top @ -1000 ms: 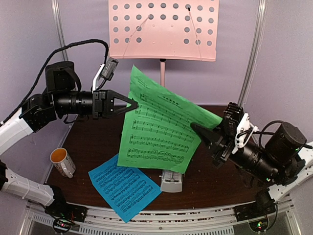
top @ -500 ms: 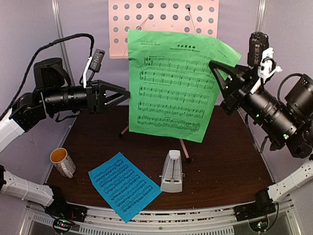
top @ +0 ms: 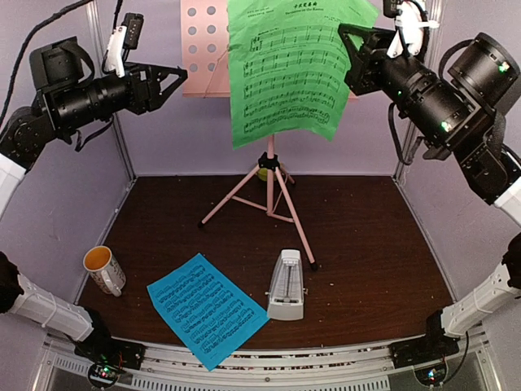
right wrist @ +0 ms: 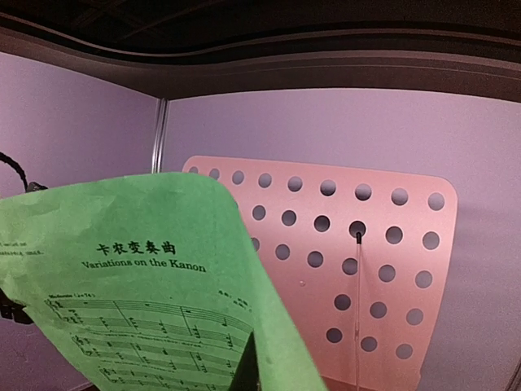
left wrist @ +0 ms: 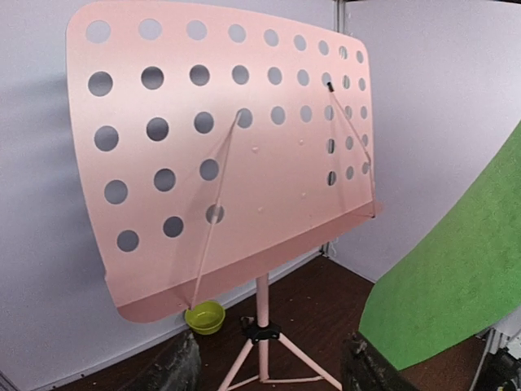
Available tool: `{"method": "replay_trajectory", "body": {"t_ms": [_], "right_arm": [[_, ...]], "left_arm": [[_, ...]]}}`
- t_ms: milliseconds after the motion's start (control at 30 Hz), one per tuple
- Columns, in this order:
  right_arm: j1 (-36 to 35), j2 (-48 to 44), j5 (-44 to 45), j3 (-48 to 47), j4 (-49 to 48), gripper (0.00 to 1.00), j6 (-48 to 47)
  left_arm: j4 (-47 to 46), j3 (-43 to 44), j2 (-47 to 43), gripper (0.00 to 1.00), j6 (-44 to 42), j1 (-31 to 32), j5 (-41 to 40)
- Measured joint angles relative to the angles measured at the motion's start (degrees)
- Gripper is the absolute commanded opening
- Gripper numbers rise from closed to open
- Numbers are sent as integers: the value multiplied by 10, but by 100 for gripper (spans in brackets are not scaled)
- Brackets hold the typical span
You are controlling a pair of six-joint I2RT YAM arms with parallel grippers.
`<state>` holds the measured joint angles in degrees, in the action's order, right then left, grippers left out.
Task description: Set up the instrument practice props
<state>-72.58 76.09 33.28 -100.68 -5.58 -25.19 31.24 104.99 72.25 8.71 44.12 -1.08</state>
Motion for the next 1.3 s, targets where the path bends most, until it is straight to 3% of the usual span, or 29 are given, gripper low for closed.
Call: {"method": "replay_trajectory", "body": {"t_ms": [233,600,1000,1300], "right_arm": [[39,80,0,-127,10,0,-33],[82,178,17,-248,-28,0,-93],[114,263,58,-315,-96,0,-139],[122,269,78,-321,-124,0,-139]], "left_arm": [[21,111,109,61,-58,-50,26],[35,252,236,60,-153,-54,47],[27,296,290,48,-193,-55,17],[26,314,306,30,-198,-63,3]]}}
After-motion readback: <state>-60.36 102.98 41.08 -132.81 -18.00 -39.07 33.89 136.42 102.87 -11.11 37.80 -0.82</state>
